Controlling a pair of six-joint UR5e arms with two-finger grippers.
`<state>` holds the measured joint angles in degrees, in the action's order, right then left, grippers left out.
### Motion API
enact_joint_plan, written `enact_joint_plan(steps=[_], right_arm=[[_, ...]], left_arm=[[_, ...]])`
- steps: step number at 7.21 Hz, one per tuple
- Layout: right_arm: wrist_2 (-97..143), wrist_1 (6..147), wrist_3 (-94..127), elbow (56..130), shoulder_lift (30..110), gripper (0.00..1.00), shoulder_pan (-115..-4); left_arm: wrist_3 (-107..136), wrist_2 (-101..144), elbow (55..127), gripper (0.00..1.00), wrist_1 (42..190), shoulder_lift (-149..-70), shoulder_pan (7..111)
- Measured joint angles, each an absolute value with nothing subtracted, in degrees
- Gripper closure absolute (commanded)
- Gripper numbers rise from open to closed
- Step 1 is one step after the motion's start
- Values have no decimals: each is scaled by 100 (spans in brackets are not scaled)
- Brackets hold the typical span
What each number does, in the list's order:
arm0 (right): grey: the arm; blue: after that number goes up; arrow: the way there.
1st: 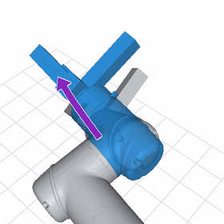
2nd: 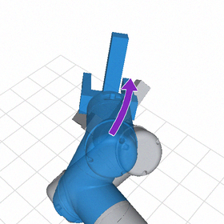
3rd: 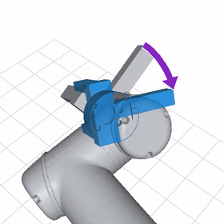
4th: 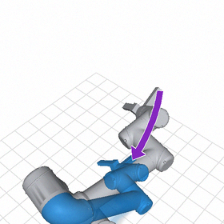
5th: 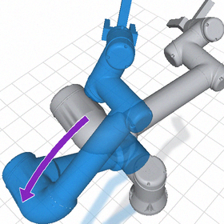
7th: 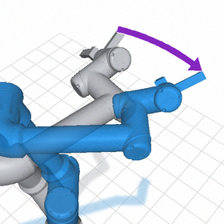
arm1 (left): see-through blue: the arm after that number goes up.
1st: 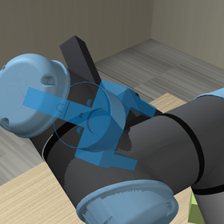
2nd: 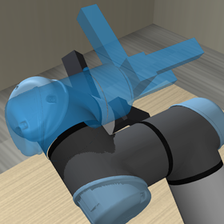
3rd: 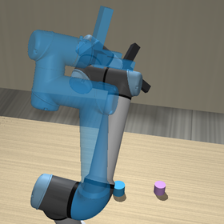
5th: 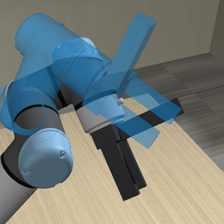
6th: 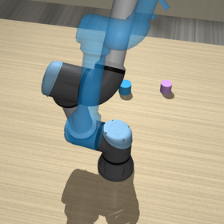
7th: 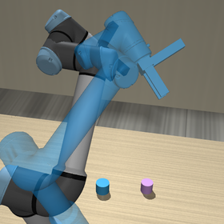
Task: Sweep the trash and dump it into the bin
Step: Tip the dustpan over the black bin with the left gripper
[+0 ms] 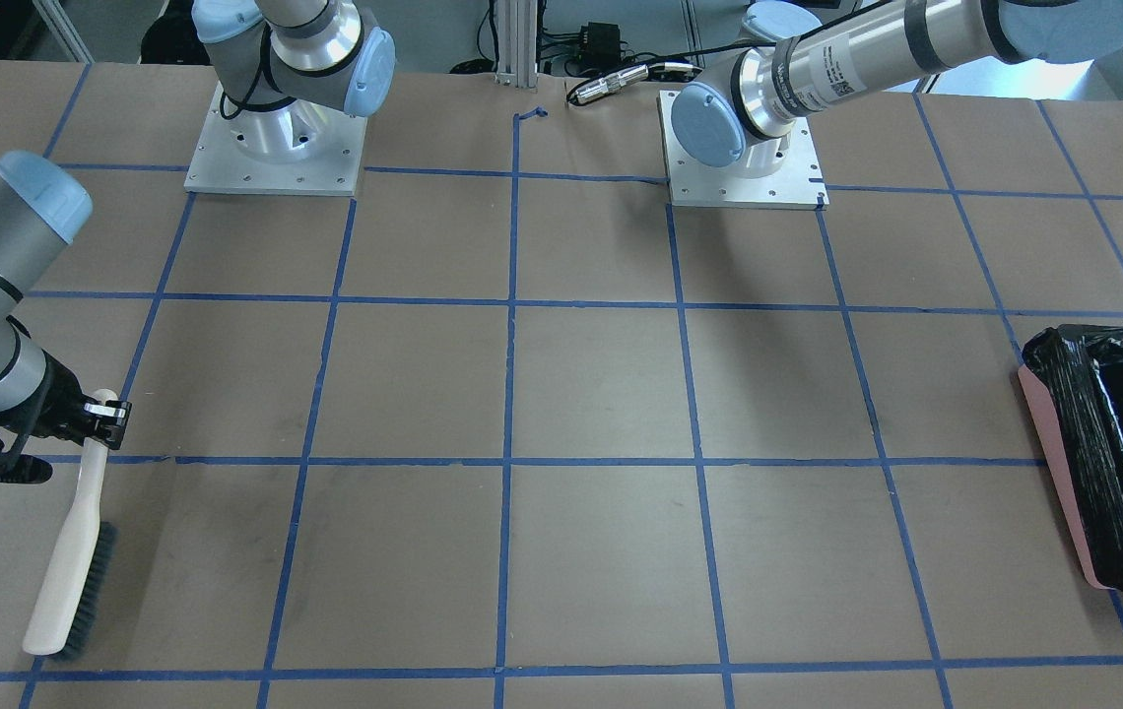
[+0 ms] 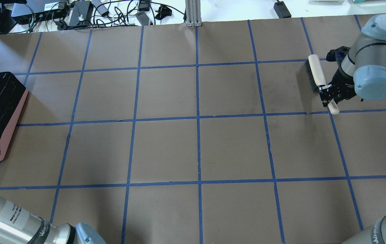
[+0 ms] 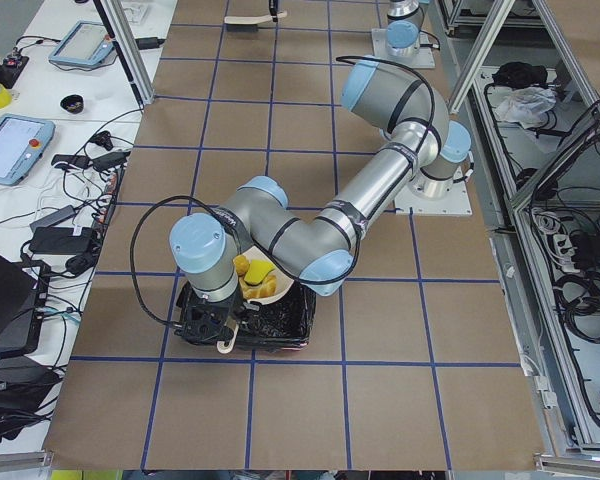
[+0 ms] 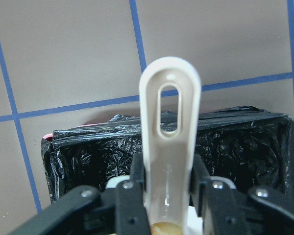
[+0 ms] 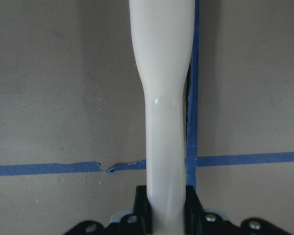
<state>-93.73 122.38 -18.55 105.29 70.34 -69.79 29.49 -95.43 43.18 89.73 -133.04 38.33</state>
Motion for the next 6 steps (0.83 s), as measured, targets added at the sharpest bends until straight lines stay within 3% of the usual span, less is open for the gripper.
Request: enact_joint_plan(steps=[3, 6], right_arm=[[-9369, 12245, -1772, 10529, 7036, 64, -6979], [-9361, 12252, -1763, 10529, 7035, 43, -6979]], left_arm=[[2863, -9631, 3704, 100, 8783, -13807, 3758], [2862, -10083, 3693, 100, 8260, -13965, 3746]])
